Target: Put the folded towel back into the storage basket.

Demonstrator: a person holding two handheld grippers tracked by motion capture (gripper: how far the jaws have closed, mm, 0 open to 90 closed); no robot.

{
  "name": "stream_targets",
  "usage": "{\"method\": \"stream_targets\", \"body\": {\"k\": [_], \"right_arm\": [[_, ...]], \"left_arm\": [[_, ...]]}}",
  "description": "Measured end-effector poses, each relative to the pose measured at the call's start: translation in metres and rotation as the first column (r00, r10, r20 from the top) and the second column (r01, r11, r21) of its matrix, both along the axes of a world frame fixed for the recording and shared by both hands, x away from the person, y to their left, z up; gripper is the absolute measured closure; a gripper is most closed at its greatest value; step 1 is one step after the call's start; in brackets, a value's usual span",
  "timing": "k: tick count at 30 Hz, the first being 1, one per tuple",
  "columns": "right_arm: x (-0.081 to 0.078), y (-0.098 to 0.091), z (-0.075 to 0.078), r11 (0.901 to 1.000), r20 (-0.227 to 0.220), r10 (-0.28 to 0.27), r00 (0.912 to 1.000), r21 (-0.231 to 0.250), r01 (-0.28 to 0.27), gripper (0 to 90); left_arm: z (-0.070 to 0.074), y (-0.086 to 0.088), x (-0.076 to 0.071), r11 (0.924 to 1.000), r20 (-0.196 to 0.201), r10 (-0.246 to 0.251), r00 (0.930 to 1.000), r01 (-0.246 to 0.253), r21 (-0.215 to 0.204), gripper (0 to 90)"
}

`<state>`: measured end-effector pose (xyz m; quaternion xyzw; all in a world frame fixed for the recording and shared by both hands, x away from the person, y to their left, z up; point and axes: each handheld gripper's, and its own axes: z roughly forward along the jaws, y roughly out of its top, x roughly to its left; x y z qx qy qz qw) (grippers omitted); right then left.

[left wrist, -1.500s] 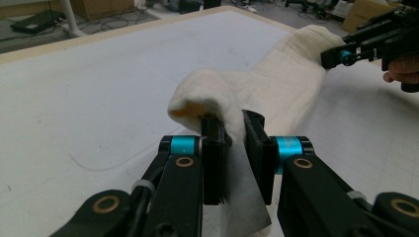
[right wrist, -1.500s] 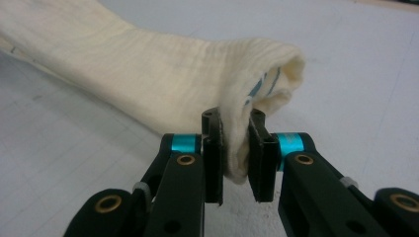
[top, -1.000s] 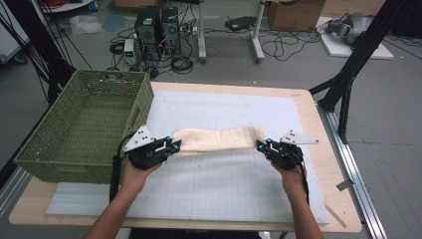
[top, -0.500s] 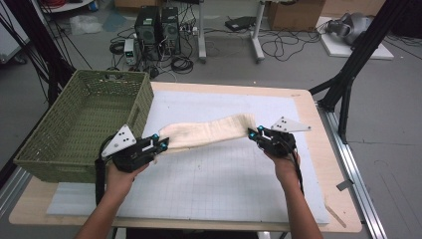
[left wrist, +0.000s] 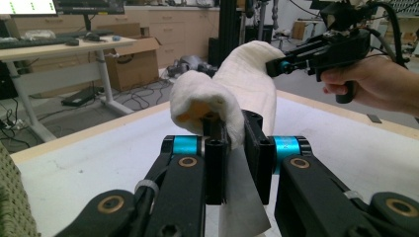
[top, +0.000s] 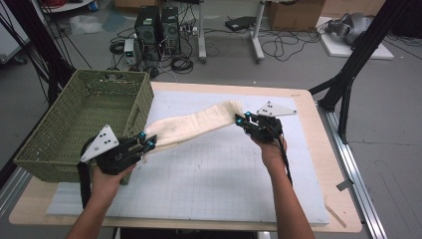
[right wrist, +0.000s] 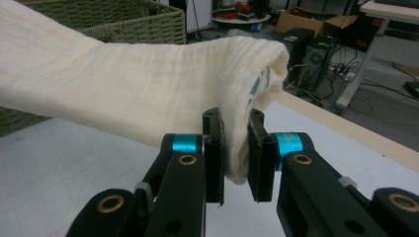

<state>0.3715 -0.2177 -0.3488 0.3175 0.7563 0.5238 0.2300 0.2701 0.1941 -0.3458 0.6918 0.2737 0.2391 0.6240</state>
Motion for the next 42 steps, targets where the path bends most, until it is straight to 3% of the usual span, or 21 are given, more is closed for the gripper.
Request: {"method": "stream_targets", "body": {"k": [10,18,42], "right_arm": [[0.022,0.031,0.019,0.9998,0.023,0.020,0.9995,-0.009,-0.020,80.1],[0.046,0.069,0.036,0.9979,0.033,0.049,0.9983,-0.044,-0.047,80.2],[0.095,0.188,0.090,0.9853,0.098,0.151,0.9836,-0.094,-0.142,80.3]], "left_arm": [[0.008,0.018,-0.007,0.9978,0.018,0.067,0.9976,-0.067,-0.002,81.1],[0.010,0.035,-0.013,0.9926,0.019,0.121,0.9925,-0.121,0.001,81.1],[0.013,0.081,-0.034,0.9658,0.038,0.259,0.9651,-0.259,-0.019,81.1]]}}
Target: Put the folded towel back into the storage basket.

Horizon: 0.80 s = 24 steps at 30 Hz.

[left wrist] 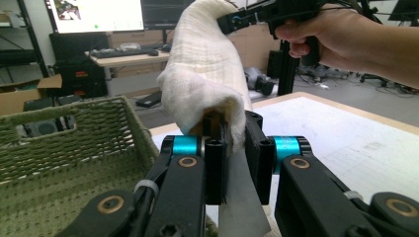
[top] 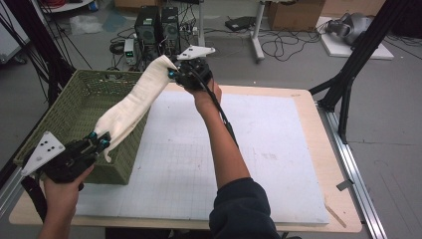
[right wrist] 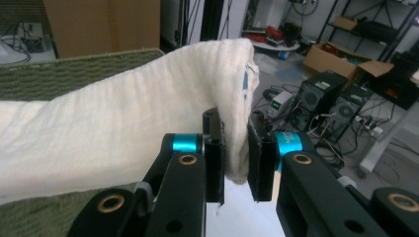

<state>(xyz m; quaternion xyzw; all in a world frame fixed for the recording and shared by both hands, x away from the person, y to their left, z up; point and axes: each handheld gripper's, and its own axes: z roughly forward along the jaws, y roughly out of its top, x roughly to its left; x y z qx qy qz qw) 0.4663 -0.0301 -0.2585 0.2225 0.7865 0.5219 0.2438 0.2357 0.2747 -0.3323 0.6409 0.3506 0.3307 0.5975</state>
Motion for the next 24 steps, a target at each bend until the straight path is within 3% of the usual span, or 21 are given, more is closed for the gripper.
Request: {"method": "stream_targets", "body": {"k": [13,24], "right_arm": [[0.024,0.072,0.007,0.9985,-0.005,0.045,0.9990,-0.030,-0.045,80.3],[0.041,0.132,-0.001,0.9937,-0.028,0.083,0.9961,-0.073,-0.085,80.3]], "left_arm": [[-0.001,0.025,-0.006,0.9954,-0.004,0.093,0.9957,-0.093,-0.022,80.7],[-0.005,0.052,-0.006,0.9827,-0.045,0.165,0.9853,-0.168,-0.077,80.6]]}}
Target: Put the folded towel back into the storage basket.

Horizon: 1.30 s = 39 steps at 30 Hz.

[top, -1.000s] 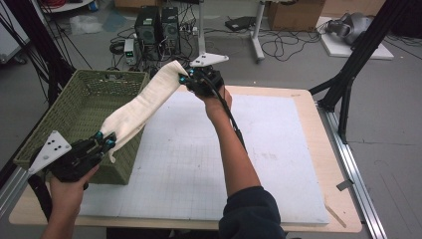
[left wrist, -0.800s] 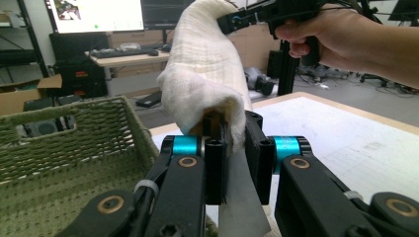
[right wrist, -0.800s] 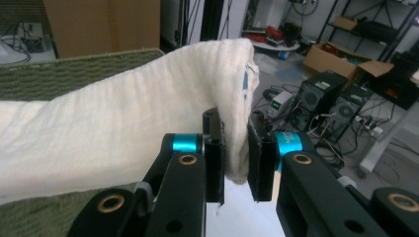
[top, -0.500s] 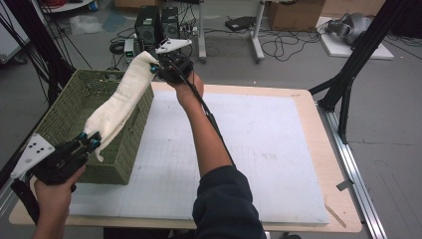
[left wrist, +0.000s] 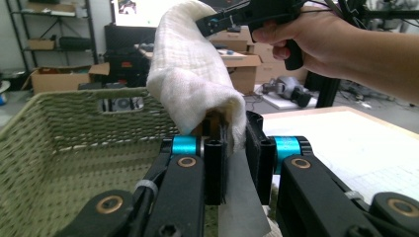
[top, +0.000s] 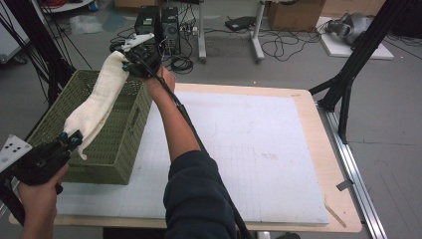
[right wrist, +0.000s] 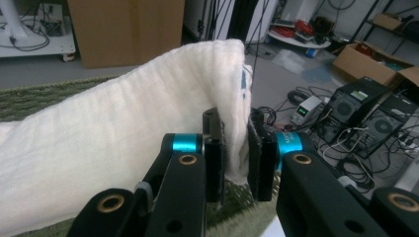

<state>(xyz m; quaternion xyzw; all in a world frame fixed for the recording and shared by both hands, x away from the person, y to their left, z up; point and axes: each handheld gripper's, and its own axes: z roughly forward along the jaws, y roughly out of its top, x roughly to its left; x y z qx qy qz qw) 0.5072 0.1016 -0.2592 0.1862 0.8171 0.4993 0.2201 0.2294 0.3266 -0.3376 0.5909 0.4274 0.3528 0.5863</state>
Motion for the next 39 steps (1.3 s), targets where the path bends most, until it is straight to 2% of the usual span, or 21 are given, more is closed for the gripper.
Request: {"method": "stream_targets", "body": {"k": [8,10,11,12,13,14,16,17,20,26,29,33,35,39], "right_arm": [[0.010,0.028,-0.017,0.9997,-0.031,0.008,0.9995,-0.022,-0.009,80.3],[0.013,0.035,-0.022,0.9994,-0.034,0.006,0.9994,-0.033,-0.007,80.3],[0.014,0.038,-0.024,0.9993,-0.033,-0.009,0.9994,-0.038,0.008,78.9],[0.014,0.040,-0.026,0.9986,-0.019,-0.037,0.9991,-0.037,0.037,70.5],[0.013,0.042,-0.027,0.9973,-0.004,-0.068,0.9977,-0.029,0.068,51.9],[0.013,0.043,-0.028,0.9937,0.008,-0.112,0.9936,0.005,0.112,40.0],[0.013,0.041,-0.029,0.9919,-0.026,-0.120,0.9925,0.040,0.121,36.6],[0.013,0.040,-0.029,0.9930,-0.028,-0.111,0.9934,0.036,0.112,36.0],[0.009,0.034,-0.028,0.9939,-0.032,-0.101,0.9944,0.042,0.102,35.9],[-0.001,0.013,-0.032,0.9951,-0.051,-0.080,0.9955,0.054,0.083,33.0],[-0.006,-0.001,-0.037,0.9956,-0.086,-0.054,0.9949,0.072,0.060,29.5],[-0.011,-0.017,-0.040,0.9970,-0.116,-0.028,0.9928,0.068,0.036,24.6],[-0.015,-0.027,-0.041,0.9972,-0.139,-0.011,0.9903,0.072,0.021,22.3],[-0.022,-0.044,-0.042,0.9977,-0.148,0.008,0.9890,0.067,0.002,19.0]], "left_arm": [[-0.004,0.010,0.002,0.9995,-0.034,0.027,0.9991,-0.027,-0.016,79.1],[-0.006,0.013,0.004,0.9967,-0.073,0.054,0.9959,-0.058,-0.057,69.7],[-0.006,0.014,0.005,0.9932,-0.085,0.081,0.9931,-0.087,-0.077,60.0],[-0.007,0.014,0.006,0.9903,-0.092,0.103,0.9903,-0.111,-0.083,49.5],[-0.007,0.016,0.006,0.9868,-0.095,0.129,0.9871,-0.137,-0.086,43.3],[-0.007,0.017,0.005,0.9857,-0.094,0.134,0.9864,-0.143,-0.089,40.3],[-0.007,0.019,0.005,0.9841,-0.089,0.143,0.9857,-0.151,-0.093,37.5],[-0.006,0.020,0.004,0.9833,-0.085,0.145,0.9858,-0.153,-0.099,36.5],[-0.004,0.020,0.003,0.9850,-0.076,0.136,0.9878,-0.143,-0.097,34.9],[-0.002,0.015,0.004,0.9874,-0.085,0.122,0.9888,-0.130,-0.090,28.4],[-0.001,0.012,0.005,0.9918,-0.091,0.097,0.9911,-0.104,-0.075,23.8],[-0.001,0.005,0.007,0.9938,-0.098,0.092,0.9909,-0.098,-0.054,17.9],[0.000,0.003,0.008,0.9957,-0.098,0.077,0.9922,-0.082,-0.044,17.9],[0.001,0.000,0.009,0.9972,-0.089,0.045,0.9950,-0.050,-0.055,17.9]]}}
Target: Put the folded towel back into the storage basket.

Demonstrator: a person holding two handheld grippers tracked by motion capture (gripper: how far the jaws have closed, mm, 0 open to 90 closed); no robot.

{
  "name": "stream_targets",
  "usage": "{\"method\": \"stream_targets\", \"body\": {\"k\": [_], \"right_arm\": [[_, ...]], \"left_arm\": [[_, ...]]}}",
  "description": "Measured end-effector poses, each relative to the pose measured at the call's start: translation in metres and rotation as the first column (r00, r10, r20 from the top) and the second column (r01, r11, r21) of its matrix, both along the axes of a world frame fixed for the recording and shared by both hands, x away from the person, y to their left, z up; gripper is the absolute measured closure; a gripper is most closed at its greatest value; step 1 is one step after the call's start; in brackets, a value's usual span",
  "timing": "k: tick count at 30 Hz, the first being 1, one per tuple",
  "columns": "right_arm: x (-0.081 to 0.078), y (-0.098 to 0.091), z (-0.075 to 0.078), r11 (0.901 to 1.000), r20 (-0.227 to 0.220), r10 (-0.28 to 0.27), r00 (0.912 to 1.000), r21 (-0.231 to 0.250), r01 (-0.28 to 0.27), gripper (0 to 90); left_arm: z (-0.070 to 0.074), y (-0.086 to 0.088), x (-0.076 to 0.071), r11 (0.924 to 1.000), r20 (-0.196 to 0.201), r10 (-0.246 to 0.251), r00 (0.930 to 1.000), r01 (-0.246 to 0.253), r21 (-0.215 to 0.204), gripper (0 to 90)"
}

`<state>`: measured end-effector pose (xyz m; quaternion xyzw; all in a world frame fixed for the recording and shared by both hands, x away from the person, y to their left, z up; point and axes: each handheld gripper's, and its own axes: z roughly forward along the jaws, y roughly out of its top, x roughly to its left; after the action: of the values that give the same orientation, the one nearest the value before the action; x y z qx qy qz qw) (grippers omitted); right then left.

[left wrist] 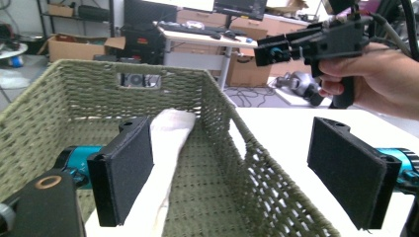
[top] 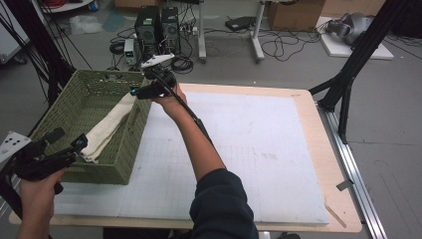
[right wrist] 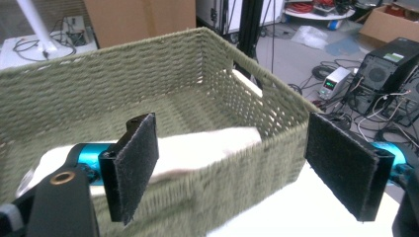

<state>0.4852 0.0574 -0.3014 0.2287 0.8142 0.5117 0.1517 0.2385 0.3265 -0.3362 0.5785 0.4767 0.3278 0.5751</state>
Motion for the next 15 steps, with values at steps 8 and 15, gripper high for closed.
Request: {"method": "stream_targets", "body": {"k": [8,15], "right_arm": [[-0.014,-0.032,0.002,0.9999,0.004,-0.004,1.0000,-0.014,0.004,17.5],[-0.026,-0.062,0.004,0.9995,0.016,-0.018,0.9997,-0.025,0.018,17.4]], "left_arm": [[0.002,-0.014,0.005,0.9951,0.040,-0.097,0.9944,0.097,0.023,18.1],[0.003,-0.027,0.010,0.9892,0.002,-0.143,0.9897,0.143,0.032,18.2]]}}
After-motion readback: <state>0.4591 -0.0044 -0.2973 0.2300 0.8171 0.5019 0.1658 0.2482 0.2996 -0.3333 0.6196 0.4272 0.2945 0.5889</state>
